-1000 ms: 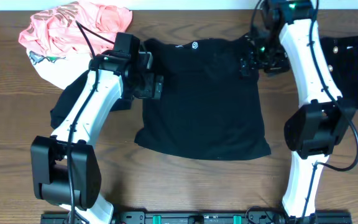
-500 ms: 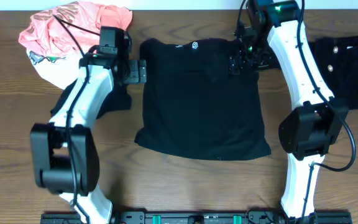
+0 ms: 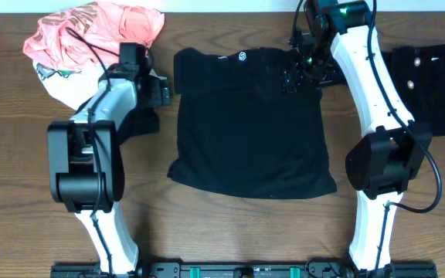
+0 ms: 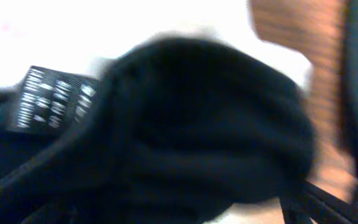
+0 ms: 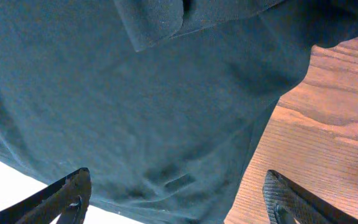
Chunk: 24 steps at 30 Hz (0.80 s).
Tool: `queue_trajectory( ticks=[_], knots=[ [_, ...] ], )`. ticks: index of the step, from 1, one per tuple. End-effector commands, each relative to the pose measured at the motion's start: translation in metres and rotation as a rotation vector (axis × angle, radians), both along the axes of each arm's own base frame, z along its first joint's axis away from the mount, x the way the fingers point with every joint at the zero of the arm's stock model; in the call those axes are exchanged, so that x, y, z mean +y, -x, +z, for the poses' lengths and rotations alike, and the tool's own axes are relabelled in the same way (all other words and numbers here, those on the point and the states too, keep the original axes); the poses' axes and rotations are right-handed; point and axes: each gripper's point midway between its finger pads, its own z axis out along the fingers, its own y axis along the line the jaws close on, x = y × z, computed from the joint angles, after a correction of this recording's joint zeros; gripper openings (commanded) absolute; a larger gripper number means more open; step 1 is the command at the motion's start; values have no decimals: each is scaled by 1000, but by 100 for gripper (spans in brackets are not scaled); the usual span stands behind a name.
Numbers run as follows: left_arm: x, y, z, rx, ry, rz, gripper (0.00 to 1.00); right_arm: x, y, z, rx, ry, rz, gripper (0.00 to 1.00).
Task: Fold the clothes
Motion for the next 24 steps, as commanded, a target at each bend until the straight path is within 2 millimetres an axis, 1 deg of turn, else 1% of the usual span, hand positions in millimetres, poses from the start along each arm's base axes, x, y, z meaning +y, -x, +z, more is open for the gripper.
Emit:
queue_trajectory(
  ticks=[1,2,5,8,10,12,15,17,19,20,22,24],
  knots=[
    [35,-1,-7,-7,-28,84,96,4,3,15,-31,-11,1,86],
    [44,-5,-6,-25,-28,103,96,4,3,15,-32,-12,1,87],
    [61,-12,-2,-67,-30,136,96,4,3,15,-33,-12,1,87],
    [71,-17,2,-97,-32,154,96,4,1,15,-38,-13,1,87],
    [71,-19,3,-107,-27,153,96,4,0,15,-43,-14,0,87],
    [66,-20,3,-109,-12,141,96,4,0,15,-45,-15,0,87],
    [50,-21,5,-109,42,104,96,5,-1,15,-48,-15,1,87],
    [38,-20,12,-109,83,77,98,5,-2,15,-52,-16,1,88],
    [29,-16,22,-109,131,80,98,5,-3,15,-55,-16,1,88],
    [27,-13,28,-105,144,101,98,5,-3,15,-56,-17,0,88],
    [25,-3,42,-91,169,150,98,5,-4,16,-59,-17,0,88],
    [21,11,59,-67,191,170,98,5,-5,16,-63,-18,0,89]
  ],
)
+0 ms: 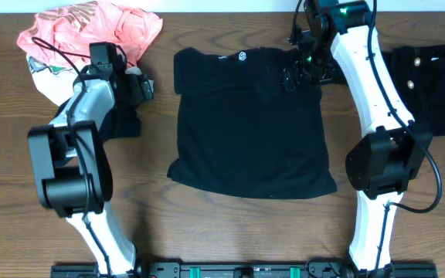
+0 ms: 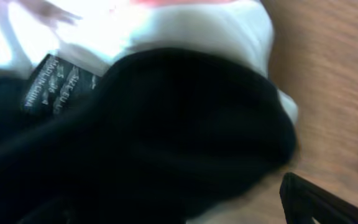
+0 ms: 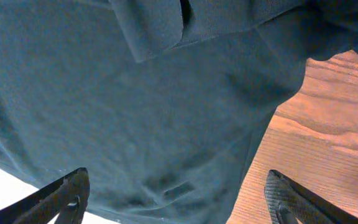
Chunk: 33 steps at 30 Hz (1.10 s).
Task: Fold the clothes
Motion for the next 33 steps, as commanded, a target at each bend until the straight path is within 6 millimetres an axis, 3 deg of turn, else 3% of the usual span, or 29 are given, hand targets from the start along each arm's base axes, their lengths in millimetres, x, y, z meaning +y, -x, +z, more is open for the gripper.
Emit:
queue_trajectory(
  ticks=[1,5,10,15,21,28,33],
  knots=[
    [-12,12,49,-43,78,40,98,4,2,15,-35,-12,1,89],
    [-30,54,72,55,130,13,98,4,-1,15,-47,-15,1,91],
    [-54,99,69,221,123,-74,98,4,-3,15,-56,-16,4,91],
    [-78,120,47,296,107,-148,98,4,-3,15,-58,-10,29,91],
    [-90,138,29,346,103,-183,80,4,-3,15,-61,-9,41,91],
    [-103,154,6,377,107,-216,78,3,-3,15,-62,-9,41,91],
    [-129,167,2,400,145,-301,78,4,-4,15,-64,-9,41,91]
  ],
)
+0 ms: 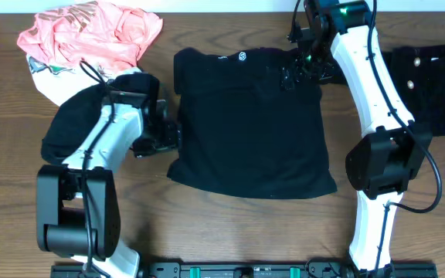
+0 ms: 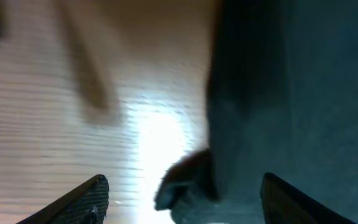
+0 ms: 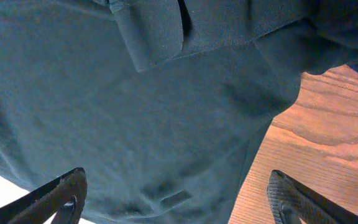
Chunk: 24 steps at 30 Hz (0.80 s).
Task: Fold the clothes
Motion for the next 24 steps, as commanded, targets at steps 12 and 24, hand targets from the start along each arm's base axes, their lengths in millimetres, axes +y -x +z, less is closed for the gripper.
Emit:
queue_trajectory(
  ticks=[12,24],
  knots=[
    [-14,18,-27,1,-79,-132,68,1,6,14,-25,2,28,91],
    [-15,18,-38,13,-76,-132,22,1,7,14,-19,3,28,90]
  ],
)
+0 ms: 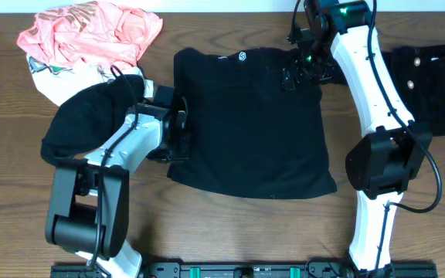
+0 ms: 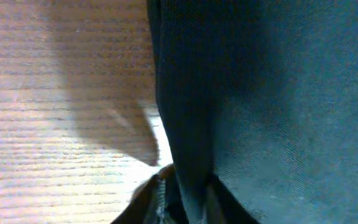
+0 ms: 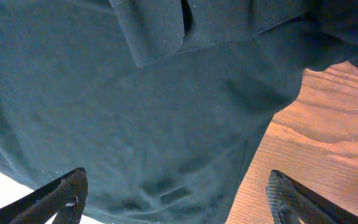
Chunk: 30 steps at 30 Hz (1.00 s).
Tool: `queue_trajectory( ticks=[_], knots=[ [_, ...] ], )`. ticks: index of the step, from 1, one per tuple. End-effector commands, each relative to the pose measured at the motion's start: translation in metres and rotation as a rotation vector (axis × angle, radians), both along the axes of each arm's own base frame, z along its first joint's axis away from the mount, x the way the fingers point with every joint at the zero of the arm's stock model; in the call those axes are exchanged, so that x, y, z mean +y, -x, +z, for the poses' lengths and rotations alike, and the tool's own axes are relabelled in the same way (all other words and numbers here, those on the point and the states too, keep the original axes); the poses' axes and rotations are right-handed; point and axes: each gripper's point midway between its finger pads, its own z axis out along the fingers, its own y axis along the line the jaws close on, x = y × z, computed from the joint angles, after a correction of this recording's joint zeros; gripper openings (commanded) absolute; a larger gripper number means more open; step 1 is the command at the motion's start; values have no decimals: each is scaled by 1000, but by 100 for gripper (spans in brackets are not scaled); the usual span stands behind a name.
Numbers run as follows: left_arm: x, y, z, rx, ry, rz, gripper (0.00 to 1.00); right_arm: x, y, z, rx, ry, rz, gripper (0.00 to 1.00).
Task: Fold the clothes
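Note:
A black T-shirt (image 1: 249,123) lies flat in the middle of the table, collar toward the far edge. My left gripper (image 1: 180,131) is at the shirt's left edge. In the left wrist view its fingers (image 2: 188,200) stand close together with that edge (image 2: 185,143) pinched between them. My right gripper (image 1: 298,73) hangs over the shirt's far right shoulder. In the right wrist view it (image 3: 176,196) is wide open above the cloth (image 3: 135,112), holding nothing.
A pink and white pile of clothes (image 1: 91,35) lies at the far left. A crumpled black garment (image 1: 91,120) rests just left of my left arm. Another dark garment with buttons (image 1: 435,77) lies at the far right. Bare wood table (image 1: 230,232) shows in front.
My left gripper was open beside the shirt's lower left edge. Now it sits a little farther in and is shut on that edge. The right arm has not moved.
My left gripper was close against a black garment beside the shirt's left shoulder, then farther left by the pink pile. Later that garment lay spread at the left and the gripper stood open by the shirt. Now it pinches the shirt's left edge. The right gripper stayed open throughout.

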Motion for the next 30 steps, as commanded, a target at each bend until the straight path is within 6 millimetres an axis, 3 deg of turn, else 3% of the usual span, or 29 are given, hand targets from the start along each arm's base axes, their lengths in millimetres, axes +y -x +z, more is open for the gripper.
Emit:
queue_trajectory(
  ticks=[1,12,15,18,25,30],
  knots=[
    [4,8,-9,34,-17,-4,22,1,4,14,-31,-2,18,90],
    [2,18,-13,63,3,-4,26,1,4,14,-31,-2,18,89],
    [-3,18,-13,66,29,-5,6,1,4,14,-30,-2,18,89],
    [0,12,-13,41,15,-4,6,1,5,14,-26,-1,18,89],
    [41,-18,-13,-85,-179,41,6,-2,6,14,-19,15,15,88],
    [78,-44,2,-150,-255,128,6,-9,-4,14,-63,52,6,88]
  ],
)
